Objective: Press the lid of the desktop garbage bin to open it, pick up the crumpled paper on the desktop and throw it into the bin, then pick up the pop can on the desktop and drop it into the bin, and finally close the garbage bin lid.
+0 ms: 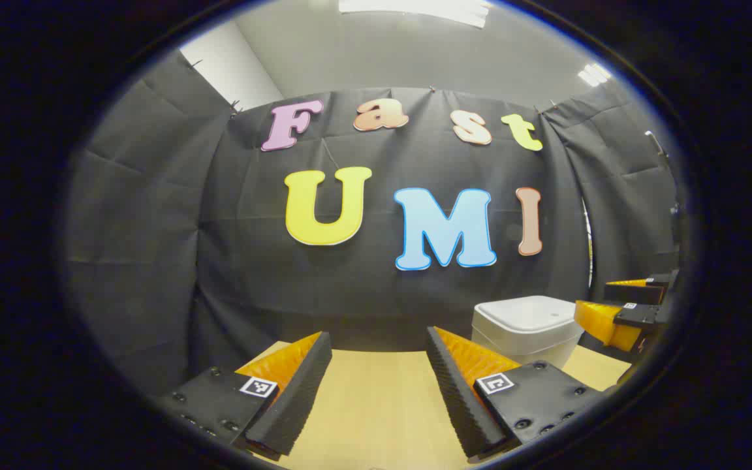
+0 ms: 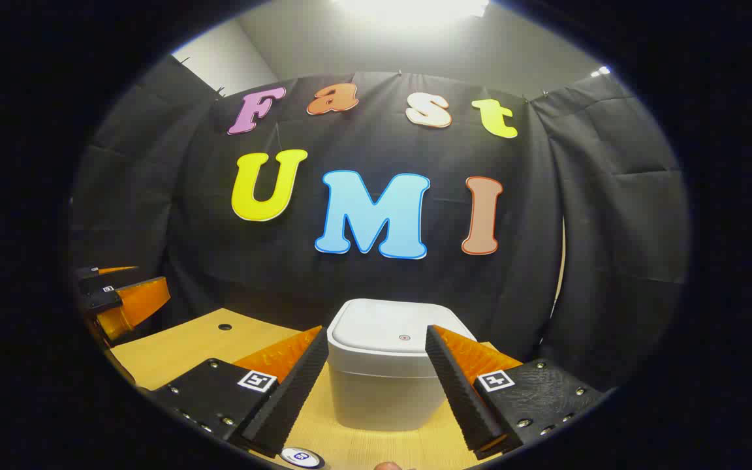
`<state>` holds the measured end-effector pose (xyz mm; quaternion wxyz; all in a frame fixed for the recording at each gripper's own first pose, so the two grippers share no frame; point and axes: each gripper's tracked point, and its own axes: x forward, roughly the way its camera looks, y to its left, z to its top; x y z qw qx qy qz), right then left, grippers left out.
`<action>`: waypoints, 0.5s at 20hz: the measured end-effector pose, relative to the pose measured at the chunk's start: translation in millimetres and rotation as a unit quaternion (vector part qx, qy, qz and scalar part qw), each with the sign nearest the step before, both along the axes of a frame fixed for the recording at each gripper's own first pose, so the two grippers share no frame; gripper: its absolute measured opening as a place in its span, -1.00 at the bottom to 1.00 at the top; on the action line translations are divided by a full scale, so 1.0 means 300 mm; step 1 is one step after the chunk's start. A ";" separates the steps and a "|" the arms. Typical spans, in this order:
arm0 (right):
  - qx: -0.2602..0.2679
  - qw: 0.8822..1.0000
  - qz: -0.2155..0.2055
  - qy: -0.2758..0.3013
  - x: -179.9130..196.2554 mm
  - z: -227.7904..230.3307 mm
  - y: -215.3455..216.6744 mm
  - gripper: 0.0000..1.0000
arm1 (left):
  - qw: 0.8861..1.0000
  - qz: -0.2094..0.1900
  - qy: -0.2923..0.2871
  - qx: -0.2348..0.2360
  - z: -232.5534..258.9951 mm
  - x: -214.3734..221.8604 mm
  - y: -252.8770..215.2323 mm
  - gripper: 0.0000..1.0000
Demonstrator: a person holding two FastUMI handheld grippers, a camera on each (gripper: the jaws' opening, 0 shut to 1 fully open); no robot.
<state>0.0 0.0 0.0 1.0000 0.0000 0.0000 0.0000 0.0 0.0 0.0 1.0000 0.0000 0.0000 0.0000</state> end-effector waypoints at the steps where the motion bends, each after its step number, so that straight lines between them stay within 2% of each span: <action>1: -0.003 1.000 -0.007 0.003 0.004 -0.002 -0.012 0.92 | 1.000 -0.002 -0.010 -0.006 0.012 0.009 -0.007 0.90; 10: -0.004 1.000 -0.005 0.004 0.014 -0.009 -0.010 0.92 | 1.000 -0.004 0.010 -0.010 -0.010 0.024 -0.007 0.90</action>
